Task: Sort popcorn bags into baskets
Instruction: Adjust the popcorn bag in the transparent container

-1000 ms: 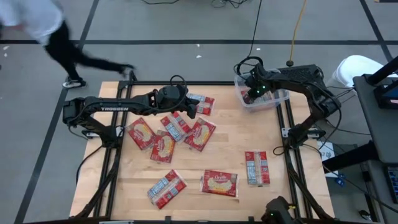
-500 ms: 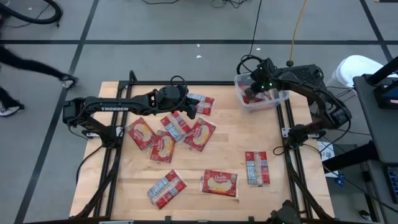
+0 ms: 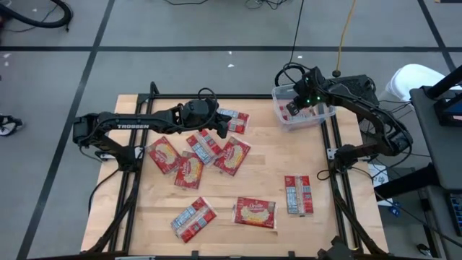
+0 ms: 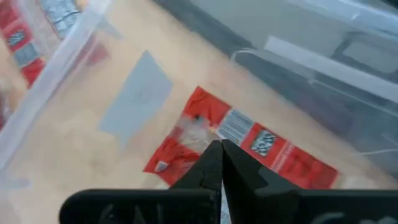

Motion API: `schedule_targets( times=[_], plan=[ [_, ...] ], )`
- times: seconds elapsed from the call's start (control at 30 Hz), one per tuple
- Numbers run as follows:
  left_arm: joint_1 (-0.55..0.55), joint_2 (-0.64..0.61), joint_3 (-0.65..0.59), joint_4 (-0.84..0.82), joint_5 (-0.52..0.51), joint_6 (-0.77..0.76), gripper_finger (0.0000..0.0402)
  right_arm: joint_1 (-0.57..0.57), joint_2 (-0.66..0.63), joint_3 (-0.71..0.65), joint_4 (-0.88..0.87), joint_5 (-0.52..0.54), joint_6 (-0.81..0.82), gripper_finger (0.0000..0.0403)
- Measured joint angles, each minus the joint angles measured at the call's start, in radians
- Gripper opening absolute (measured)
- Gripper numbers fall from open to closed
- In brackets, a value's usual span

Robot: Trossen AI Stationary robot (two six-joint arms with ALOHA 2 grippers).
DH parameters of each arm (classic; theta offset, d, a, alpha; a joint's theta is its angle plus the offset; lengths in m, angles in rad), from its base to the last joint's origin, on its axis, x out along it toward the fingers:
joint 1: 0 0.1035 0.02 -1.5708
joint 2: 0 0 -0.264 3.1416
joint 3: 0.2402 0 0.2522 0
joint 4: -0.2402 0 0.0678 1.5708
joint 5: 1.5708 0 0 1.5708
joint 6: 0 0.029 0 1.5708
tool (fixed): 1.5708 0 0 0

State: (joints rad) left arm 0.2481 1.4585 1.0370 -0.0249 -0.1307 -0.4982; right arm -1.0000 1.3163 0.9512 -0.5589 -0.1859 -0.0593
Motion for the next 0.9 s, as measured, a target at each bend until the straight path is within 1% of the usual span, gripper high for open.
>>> schedule_targets(
  times=[0.07, 0.2, 0.3, 0.43, 0.57, 0.7, 0.8, 0.9],
  plan=[
    [0.000, 0.000, 0.000, 0.000, 0.000, 0.000, 0.0026, 0.000, 0.001, 0.000, -0.027, -0.024, 0.013, 0.0000],
    [0.000, 0.000, 0.000, 0.000, 0.000, 0.006, 0.0026, 0.011, 0.001, 0.000, -0.080, -0.022, 0.057, 0.0002],
    [0.002, 0.000, 0.000, 0.000, 0.000, 0.006, 0.0026, 0.017, 0.005, 0.000, -0.122, 0.028, 0.069, 0.0018],
    [0.013, 0.000, 0.000, -0.001, 0.011, 0.006, 0.0026, 0.009, 0.048, 0.000, -0.169, 0.106, 0.128, 0.0068],
    [0.025, 0.000, 0.000, -0.001, 0.041, 0.003, 0.0026, -0.018, 0.106, 0.001, -0.179, 0.136, 0.207, 0.0132],
    [0.027, 0.000, 0.000, -0.002, 0.052, -0.009, 0.0026, -0.036, 0.165, 0.000, -0.149, 0.161, 0.230, 0.0191],
    [0.026, 0.000, 0.000, -0.003, 0.053, -0.013, 0.0026, -0.049, 0.210, 0.000, -0.120, 0.161, 0.231, 0.0222],
    [0.026, 0.000, 0.000, -0.003, 0.062, -0.027, 0.0026, -0.056, 0.234, 0.000, -0.125, 0.164, 0.260, 0.0241]
  ],
)
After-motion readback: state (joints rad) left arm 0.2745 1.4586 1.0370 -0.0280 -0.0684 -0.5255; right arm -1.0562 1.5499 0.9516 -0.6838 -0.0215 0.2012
